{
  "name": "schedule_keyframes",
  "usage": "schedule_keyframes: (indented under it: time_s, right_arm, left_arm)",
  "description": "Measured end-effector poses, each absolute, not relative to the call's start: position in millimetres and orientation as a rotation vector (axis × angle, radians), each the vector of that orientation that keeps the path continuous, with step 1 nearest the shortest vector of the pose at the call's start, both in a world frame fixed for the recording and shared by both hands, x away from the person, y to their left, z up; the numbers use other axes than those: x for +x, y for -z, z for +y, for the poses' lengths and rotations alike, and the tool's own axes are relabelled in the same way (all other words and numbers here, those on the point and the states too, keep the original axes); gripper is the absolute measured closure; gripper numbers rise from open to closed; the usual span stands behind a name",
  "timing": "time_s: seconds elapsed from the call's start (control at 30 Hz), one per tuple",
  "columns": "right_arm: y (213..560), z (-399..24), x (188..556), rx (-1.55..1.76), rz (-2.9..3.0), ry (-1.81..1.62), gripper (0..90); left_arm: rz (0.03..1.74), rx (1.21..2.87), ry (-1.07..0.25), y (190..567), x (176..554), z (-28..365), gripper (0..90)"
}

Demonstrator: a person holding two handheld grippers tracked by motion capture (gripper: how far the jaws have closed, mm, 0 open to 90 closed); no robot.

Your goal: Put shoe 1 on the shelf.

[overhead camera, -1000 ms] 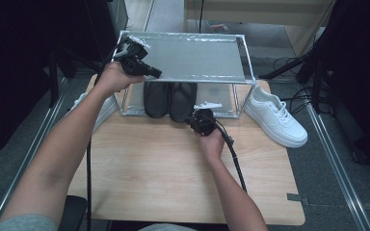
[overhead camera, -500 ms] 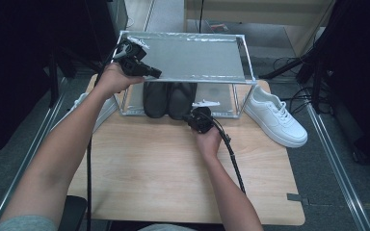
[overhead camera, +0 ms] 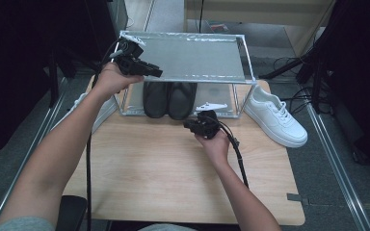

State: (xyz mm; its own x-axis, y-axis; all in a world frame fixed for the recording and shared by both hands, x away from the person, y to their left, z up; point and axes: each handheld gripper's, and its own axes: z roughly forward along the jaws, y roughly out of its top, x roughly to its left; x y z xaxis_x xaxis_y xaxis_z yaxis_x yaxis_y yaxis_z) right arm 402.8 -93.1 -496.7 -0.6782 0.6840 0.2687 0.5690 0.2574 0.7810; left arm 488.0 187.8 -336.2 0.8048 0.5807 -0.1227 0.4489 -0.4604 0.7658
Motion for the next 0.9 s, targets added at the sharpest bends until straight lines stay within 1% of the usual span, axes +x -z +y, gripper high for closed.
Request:
schedule_keyframes:
  time_s: [0.13,0.23,0.3,0.4,0.67,0.77,0.9]
  right_arm:
    - [486.6,-105.0,393.6,1.172,2.396,-1.431,72.0]
    - [479.0,-116.9,384.9,1.15,2.376,-1.479,68.0]
    - [476.2,-123.1,379.8,1.152,2.369,-1.459,63.1]
    - [473.4,-134.3,370.7,1.141,2.369,-1.44,62.7]
    - [471.4,-159.2,354.3,1.12,2.356,-1.426,57.1]
    - [473.2,-168.3,349.1,1.106,2.353,-1.418,57.1]
    - [478.8,-181.2,341.7,1.117,2.353,-1.431,57.6]
  left_arm:
    - [0.729,2.135,-0.19,329.8,471.3,188.2,62.4]
    - [0.752,2.123,-0.199,330.3,459.6,191.5,56.2]
    - [0.772,2.118,-0.205,333.5,451.0,194.9,54.6]
    - [0.784,2.125,-0.198,339.6,440.6,198.7,52.8]
    - [0.804,2.101,-0.214,362.5,405.6,208.3,49.4]
    - [0.83,2.092,-0.205,372.0,397.6,211.5,48.2]
    - [0.884,2.051,-0.193,387.7,387.9,219.9,48.8]
